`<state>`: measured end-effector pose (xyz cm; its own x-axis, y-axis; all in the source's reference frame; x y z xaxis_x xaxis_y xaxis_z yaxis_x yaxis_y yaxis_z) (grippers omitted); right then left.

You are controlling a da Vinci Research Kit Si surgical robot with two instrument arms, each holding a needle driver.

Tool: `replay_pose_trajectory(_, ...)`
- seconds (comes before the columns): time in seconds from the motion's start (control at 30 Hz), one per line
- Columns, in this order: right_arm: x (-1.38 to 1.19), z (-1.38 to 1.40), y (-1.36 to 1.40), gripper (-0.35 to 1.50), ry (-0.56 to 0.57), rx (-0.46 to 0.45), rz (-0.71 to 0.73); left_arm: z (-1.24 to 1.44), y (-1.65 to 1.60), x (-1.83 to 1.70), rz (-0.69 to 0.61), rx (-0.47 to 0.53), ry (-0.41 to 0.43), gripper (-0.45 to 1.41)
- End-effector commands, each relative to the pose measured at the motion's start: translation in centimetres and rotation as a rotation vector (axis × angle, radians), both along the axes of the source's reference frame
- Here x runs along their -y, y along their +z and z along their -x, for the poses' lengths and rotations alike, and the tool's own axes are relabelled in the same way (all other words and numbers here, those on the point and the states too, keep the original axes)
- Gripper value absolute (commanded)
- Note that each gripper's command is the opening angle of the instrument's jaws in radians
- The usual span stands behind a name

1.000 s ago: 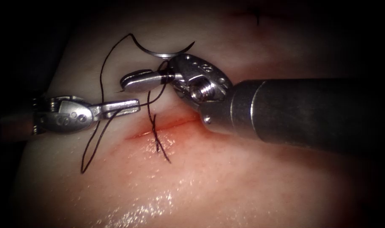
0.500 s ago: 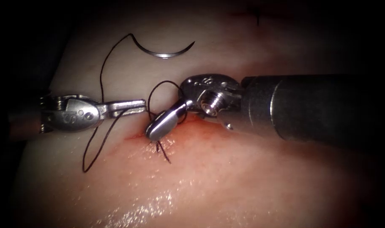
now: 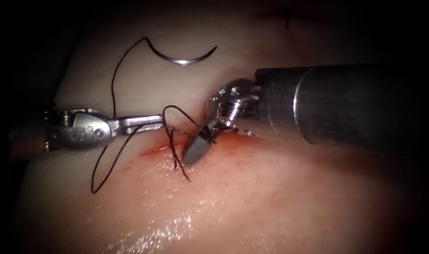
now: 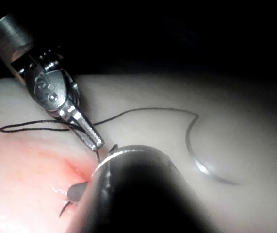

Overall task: Wound Closure
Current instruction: Grasp tail with right needle holder

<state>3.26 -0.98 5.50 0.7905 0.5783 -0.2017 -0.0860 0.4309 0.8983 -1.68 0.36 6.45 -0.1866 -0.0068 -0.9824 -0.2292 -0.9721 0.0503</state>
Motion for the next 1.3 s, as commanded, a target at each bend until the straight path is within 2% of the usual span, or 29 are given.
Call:
replay_pose_trajectory(0.03, 0.04, -0.12, 0.03, 0.41, -0.004, 0.031, 0.015, 0.05, 0.06, -0.03, 0.002, 0.001, 0.001, -0.45)
replay_pose_trajectory(0.1, 0.14, -0.14, 0.04, 0.68, -0.003, 0.074, 0.038, 0.05, 0.05, -0.03, 0.002, 0.001, 0.001, -0.45)
replay_pose_trajectory(0.2, 0.28, -0.17, 0.05, 0.71, 0.012, 0.116, 0.04, 0.05, 0.06, -0.03, 0.002, 0.002, 0.001, -0.45)
replay_pose_trajectory(0.23, 0.32, -0.18, 0.05, 0.76, 0.018, 0.125, 0.039, 0.05, 0.06, -0.03, 0.002, 0.002, 0.001, -0.45)
replay_pose_trajectory(0.27, 0.39, -0.19, 0.06, 0.89, 0.035, 0.155, 0.028, 0.05, 0.06, -0.03, 0.001, -0.002, 0.002, -0.45)
replay_pose_trajectory(0.53, 0.46, -0.2, 0.08, 0.91, 0.017, 0.217, 0.069, 0.02, 0.06, -0.03, 0.0, -0.003, 0.003, -0.45)
replay_pose_trajectory(0.67, 0.54, -0.22, 0.1, 0.81, 0.015, 0.223, 0.082, 0.0, 0.05, -0.03, -0.001, -0.004, 0.003, -0.45)
replay_pose_trajectory(0.77, 0.62, -0.26, 0.14, 0.76, 0.032, 0.263, 0.161, -0.01, 0.05, -0.02, -0.001, -0.004, 0.003, -0.45)
replay_pose_trajectory(0.8, 0.64, -0.27, 0.15, 0.71, 0.036, 0.28, 0.192, -0.01, 0.04, -0.02, -0.001, -0.004, 0.004, -0.45)
replay_pose_trajectory(0.87, 0.69, -0.29, 0.17, 0.42, 0.053, 0.325, 0.275, -0.02, 0.04, -0.02, -0.001, -0.004, 0.004, -0.45)
replay_pose_trajectory(0.97, 0.71, -0.28, 0.17, 0.47, 0.073, 0.331, 0.334, -0.03, 0.03, -0.01, -0.002, -0.004, 0.005, -0.45)
replay_pose_trajectory(1.0, 0.71, -0.28, 0.17, 0.17, 0.064, 0.336, 0.348, -0.03, 0.02, -0.01, -0.002, -0.004, 0.005, -0.45)
replay_pose_trajectory(1.03, 0.73, -0.27, 0.15, -0.35, 0.023, 0.316, 0.396, -0.03, 0.01, -0.01, -0.003, -0.004, 0.005, -0.45)
replay_pose_trajectory(1.1, 0.74, -0.27, 0.14, -0.35, 0.01, 0.306, 0.411, -0.03, 0.0, -0.01, -0.003, -0.004, 0.005, -0.45)
replay_pose_trajectory(1.13, 0.76, -0.25, 0.1, -0.35, -0.031, 0.274, 0.456, -0.03, -0.01, -0.01, -0.004, -0.003, 0.005, -0.45)
replay_pose_trajectory(1.3, 0.66, -0.17, -0.04, -0.35, -0.021, 0.269, 0.46, -0.03, -0.03, 0.03, -0.004, -0.004, 0.005, -0.45)
